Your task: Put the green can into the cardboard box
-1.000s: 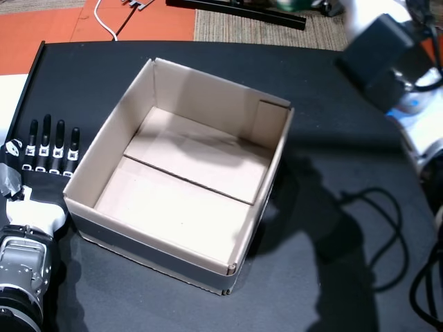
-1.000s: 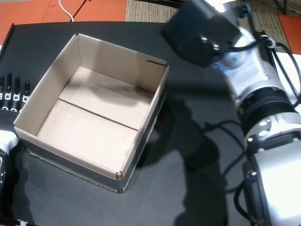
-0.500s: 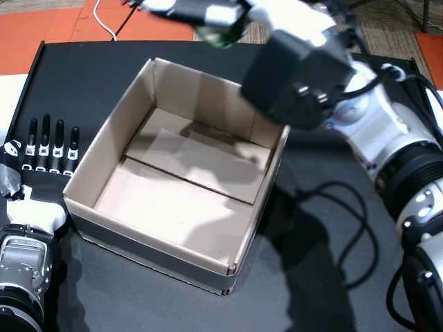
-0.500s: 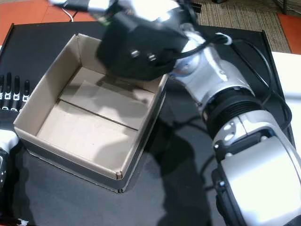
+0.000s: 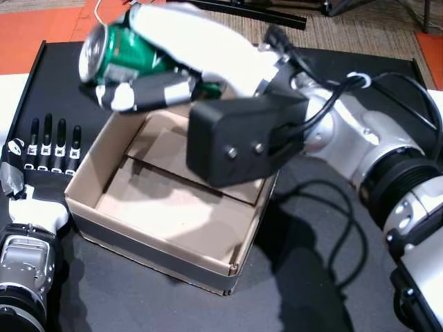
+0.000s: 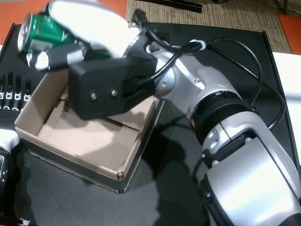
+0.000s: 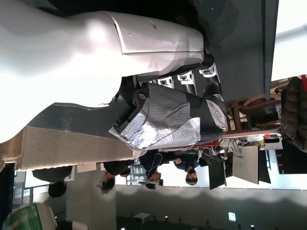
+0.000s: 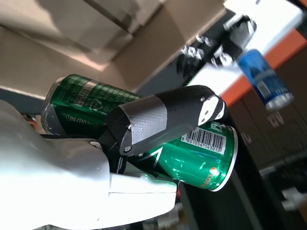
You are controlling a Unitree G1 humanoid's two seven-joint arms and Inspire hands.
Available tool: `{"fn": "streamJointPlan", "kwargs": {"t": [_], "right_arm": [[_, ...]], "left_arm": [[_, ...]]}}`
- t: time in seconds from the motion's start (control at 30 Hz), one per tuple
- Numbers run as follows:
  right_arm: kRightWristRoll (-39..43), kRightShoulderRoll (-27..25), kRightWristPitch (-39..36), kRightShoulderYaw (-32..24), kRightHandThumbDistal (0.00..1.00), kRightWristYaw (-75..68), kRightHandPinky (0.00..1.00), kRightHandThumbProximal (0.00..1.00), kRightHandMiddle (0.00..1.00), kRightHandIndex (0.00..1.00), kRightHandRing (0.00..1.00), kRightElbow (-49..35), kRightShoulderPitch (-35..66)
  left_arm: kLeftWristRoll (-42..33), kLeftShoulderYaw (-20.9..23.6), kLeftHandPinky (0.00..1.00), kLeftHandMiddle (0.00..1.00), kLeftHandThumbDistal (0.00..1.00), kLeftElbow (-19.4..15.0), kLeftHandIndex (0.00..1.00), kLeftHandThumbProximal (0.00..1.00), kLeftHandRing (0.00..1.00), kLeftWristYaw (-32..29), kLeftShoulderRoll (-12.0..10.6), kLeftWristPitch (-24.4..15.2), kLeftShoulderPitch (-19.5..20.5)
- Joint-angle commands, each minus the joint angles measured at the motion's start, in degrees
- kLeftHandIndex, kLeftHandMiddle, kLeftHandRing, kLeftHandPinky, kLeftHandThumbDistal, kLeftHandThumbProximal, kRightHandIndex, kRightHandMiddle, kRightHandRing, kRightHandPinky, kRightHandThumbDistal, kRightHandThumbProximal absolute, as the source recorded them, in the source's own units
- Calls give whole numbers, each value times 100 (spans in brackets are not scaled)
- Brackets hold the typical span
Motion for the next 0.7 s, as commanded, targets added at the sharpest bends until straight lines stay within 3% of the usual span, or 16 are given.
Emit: {"fn": "streamJointPlan", "kwargs": {"t": [0.0,0.07,0.13,0.2,0.23,0.33,0.47,0.67], "right_arm": [[53,64,234,22,7,508,13,58,9,9,8,41,-217],[122,86,498,8,7,998,17,56,14,14,11,53,-263],[116,96,714,29,6,1324,35,56,36,34,32,44,-283],[101,97,825,46,4,1501,46,52,42,44,42,25,-271],[97,98,862,50,4,1552,48,50,41,44,42,18,-254],[47,116,925,97,7,1533,39,50,29,32,30,7,-184],[0,150,984,170,9,1494,42,53,36,39,36,22,-121],[-129,179,896,366,15,1198,26,56,22,26,21,61,11]], "left_arm": [[95,-44,77,52,0,234,54,53,62,281,-159,79,390],[73,-25,77,53,0,234,56,52,62,367,-167,80,360],[80,-29,76,54,0,233,58,52,62,404,-174,67,342],[91,-35,75,54,0,235,58,52,61,423,-180,53,336],[96,-39,74,54,0,237,57,53,60,427,-183,49,336],[114,-60,76,55,0,237,57,56,64,286,-184,68,372],[99,-53,76,54,0,239,57,56,63,230,-199,85,380],[66,-14,76,55,0,246,58,53,63,212,-240,64,384]]}}
